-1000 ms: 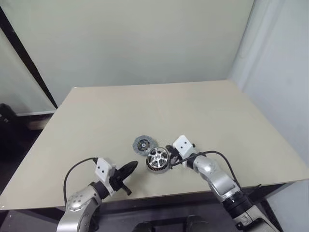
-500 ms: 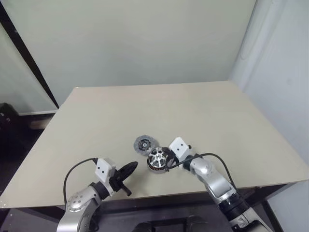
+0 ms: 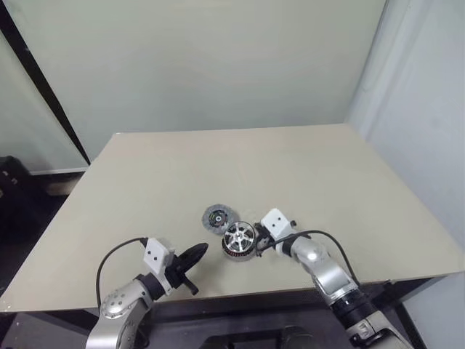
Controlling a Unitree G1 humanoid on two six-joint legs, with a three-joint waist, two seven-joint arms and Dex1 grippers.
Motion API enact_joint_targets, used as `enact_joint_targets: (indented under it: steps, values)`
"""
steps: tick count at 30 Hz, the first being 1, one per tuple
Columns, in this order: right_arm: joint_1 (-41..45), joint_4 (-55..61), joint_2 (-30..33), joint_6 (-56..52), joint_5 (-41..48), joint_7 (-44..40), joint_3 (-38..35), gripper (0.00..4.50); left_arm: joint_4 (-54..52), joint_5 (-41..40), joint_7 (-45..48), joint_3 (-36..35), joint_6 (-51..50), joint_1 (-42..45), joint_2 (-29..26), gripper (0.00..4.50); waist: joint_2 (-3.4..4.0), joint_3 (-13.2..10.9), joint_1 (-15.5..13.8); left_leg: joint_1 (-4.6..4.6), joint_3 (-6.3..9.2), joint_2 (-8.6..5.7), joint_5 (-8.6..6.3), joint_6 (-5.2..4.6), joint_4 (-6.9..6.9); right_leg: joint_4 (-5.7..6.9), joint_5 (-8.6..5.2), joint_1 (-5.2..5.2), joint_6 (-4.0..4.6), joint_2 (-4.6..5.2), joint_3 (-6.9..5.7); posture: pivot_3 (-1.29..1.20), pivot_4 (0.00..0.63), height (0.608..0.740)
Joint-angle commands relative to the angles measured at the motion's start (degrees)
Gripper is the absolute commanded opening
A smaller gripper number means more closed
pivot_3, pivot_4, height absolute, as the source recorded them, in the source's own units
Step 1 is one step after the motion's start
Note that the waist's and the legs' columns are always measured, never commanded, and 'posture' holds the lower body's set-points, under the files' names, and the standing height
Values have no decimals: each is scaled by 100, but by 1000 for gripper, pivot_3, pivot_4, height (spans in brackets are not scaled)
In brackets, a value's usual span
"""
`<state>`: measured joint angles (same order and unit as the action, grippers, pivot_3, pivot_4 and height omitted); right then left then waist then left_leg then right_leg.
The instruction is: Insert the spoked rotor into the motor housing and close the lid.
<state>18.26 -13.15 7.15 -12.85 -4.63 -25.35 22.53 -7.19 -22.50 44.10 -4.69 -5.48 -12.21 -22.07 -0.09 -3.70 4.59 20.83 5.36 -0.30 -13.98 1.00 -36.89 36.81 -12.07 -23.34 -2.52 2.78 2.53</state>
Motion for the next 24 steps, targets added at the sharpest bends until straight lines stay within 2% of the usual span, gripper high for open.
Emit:
enact_joint_targets:
  steps: [1, 17, 24]
  values:
    - [61, 368, -105, 4, 14, -98, 43, 11, -139, -11, -3, -17, 118, 71, -8, 0, -1, 0, 1, 0, -1, 0, 0, 0, 0, 0, 0, 0, 0, 0, 1, 0, 0, 740]
    - [243, 177, 39, 188, -279, 188, -174, 11, -99, -12, 37, 0, 138, 79, -3, 0, -1, 0, -4, -3, -1, 0, 0, 0, 0, 1, 0, 1, 0, 0, 0, 0, 0, 740]
    - [184, 499, -132, 283, 1, -120, -127, 11, -78, -13, 60, -8, 141, 90, -18, 0, -1, 0, -4, -2, -1, 0, 0, 0, 0, 0, 0, 1, 0, 0, 1, 0, 0, 740]
